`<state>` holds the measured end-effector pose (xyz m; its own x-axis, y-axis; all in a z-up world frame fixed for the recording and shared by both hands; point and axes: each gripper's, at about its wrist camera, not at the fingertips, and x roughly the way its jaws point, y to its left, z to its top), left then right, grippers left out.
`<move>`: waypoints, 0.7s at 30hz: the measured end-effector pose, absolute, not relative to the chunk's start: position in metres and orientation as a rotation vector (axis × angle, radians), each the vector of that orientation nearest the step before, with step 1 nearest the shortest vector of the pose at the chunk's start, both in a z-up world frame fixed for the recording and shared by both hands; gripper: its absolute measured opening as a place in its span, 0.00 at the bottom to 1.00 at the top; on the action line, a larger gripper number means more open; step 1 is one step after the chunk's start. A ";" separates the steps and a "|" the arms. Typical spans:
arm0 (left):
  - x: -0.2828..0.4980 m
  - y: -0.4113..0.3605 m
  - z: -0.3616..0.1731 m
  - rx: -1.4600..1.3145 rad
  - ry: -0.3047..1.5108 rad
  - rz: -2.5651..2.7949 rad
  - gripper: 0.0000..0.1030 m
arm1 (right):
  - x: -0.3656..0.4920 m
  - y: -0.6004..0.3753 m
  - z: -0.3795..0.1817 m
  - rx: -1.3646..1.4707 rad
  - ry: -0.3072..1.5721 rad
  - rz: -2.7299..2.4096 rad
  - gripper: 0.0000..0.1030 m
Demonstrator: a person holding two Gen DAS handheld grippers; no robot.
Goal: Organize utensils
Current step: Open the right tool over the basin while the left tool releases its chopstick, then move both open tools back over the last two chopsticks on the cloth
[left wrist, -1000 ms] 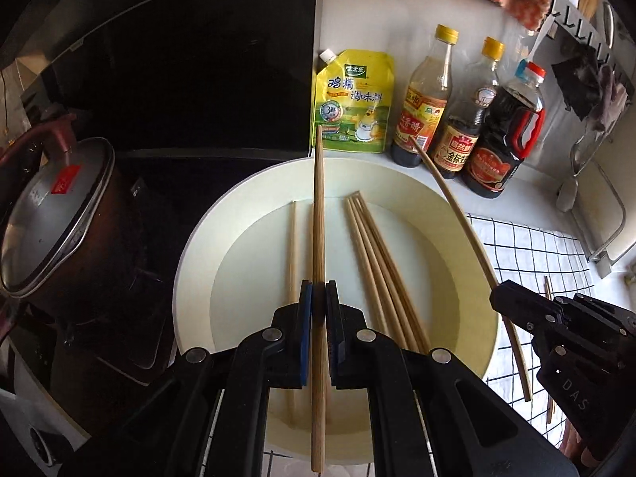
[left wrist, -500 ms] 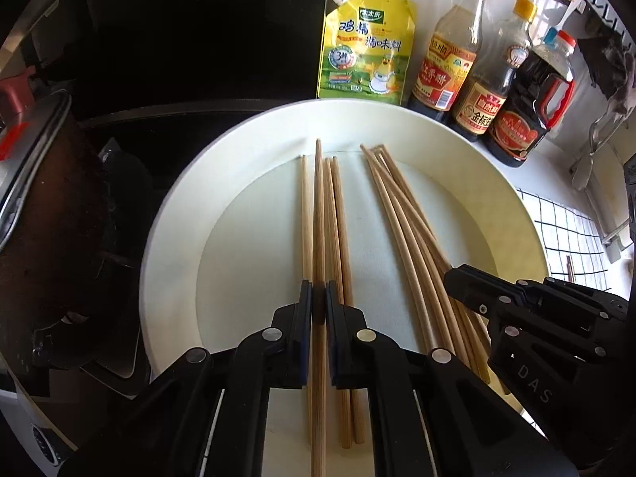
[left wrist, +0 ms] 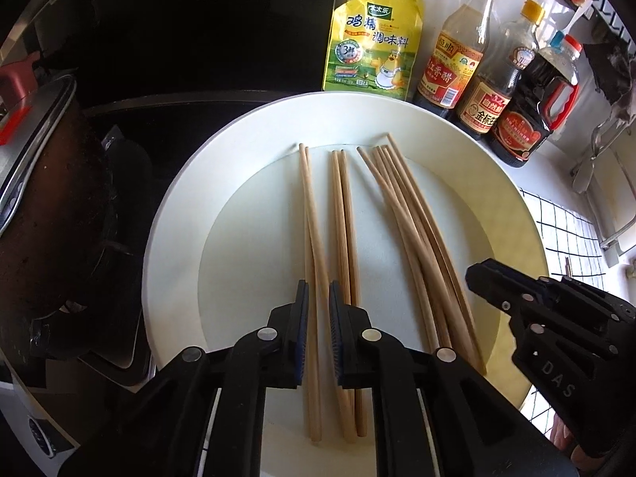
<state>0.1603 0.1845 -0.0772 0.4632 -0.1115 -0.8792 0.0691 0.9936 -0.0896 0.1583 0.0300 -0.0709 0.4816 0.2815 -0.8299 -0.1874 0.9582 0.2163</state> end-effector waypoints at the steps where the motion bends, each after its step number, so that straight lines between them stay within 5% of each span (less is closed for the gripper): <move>1: 0.159 0.186 -0.076 -0.045 1.081 -0.107 0.14 | 0.156 0.029 -0.069 0.101 1.024 0.283 0.12; 10: 0.139 0.191 -0.061 -0.048 1.036 -0.082 0.26 | 0.124 0.007 -0.050 0.128 0.958 0.286 0.19; 18: 0.118 0.178 -0.046 -0.036 0.971 -0.075 0.68 | 0.095 -0.018 -0.045 0.154 0.940 0.246 0.20; 21: 0.110 0.167 -0.041 -0.020 0.944 -0.093 0.73 | 0.083 -0.031 -0.045 0.172 0.927 0.228 0.20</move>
